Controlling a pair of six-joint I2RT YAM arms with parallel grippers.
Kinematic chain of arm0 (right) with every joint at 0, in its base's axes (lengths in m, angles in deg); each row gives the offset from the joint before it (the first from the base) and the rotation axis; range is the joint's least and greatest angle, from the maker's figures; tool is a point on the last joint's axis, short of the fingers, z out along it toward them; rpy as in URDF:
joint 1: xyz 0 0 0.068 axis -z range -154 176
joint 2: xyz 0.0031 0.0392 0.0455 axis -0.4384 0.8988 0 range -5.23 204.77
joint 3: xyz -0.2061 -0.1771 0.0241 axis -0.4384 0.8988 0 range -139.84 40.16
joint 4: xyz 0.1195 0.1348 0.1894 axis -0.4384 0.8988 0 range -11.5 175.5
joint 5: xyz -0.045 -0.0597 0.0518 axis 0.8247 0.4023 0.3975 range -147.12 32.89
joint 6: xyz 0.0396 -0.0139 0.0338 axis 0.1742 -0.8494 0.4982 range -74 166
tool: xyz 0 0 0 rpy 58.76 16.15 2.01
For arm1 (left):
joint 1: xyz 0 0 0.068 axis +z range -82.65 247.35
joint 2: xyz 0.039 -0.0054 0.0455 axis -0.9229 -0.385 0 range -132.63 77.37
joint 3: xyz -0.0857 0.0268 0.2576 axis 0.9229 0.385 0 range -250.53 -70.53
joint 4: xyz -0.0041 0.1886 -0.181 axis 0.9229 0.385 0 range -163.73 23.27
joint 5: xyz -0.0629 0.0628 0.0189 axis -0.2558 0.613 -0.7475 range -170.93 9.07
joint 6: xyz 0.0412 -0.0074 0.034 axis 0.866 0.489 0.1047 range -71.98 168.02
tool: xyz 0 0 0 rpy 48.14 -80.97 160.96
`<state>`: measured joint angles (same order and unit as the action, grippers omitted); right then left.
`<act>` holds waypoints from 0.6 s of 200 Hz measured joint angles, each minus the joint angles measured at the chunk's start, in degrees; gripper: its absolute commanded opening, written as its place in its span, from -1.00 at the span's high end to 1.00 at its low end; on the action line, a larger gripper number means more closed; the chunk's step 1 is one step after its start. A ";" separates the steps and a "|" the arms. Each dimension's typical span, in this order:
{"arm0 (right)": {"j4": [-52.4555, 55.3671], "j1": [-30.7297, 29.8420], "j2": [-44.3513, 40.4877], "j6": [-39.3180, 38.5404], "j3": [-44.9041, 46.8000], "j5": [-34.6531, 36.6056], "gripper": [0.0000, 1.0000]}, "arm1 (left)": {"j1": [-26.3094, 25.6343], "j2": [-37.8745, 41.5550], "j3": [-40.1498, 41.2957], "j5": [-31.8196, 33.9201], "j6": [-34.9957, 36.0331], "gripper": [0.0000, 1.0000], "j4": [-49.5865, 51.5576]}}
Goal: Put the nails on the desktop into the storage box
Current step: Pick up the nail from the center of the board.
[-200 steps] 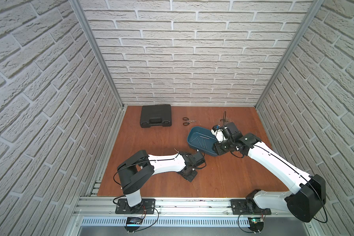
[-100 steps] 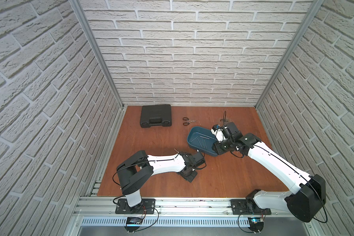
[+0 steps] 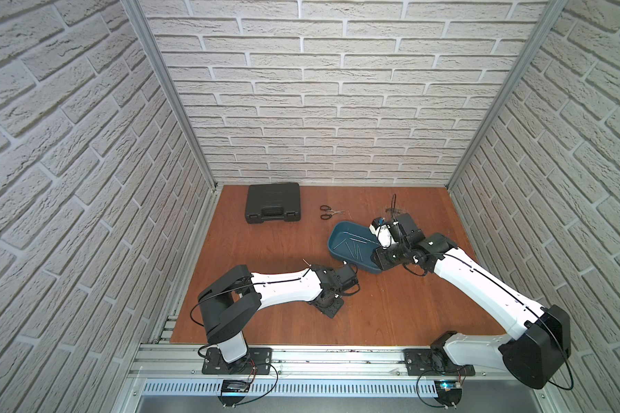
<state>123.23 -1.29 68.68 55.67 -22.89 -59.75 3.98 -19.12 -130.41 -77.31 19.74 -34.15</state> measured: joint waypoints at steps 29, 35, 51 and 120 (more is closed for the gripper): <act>-0.07 0.09 0.00 0.66 0.00 0.07 0.26 | 0.63 0.24 -2.19 0.46 0.61 1.00 1.38; -0.11 0.13 0.00 0.79 0.00 0.11 0.26 | 0.85 0.24 -2.93 0.50 0.83 1.00 1.62; -0.24 0.42 0.00 1.25 0.00 0.31 0.26 | 1.75 0.35 -4.70 0.61 1.55 1.00 1.99; -0.35 1.92 -0.11 3.06 0.00 1.07 0.26 | 8.33 0.28 -13.68 -0.15 5.22 1.00 3.89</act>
<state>122.88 0.64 68.57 58.73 -22.89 -58.68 12.31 -18.83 -144.09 -77.47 24.97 -30.26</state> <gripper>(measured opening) 0.371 0.063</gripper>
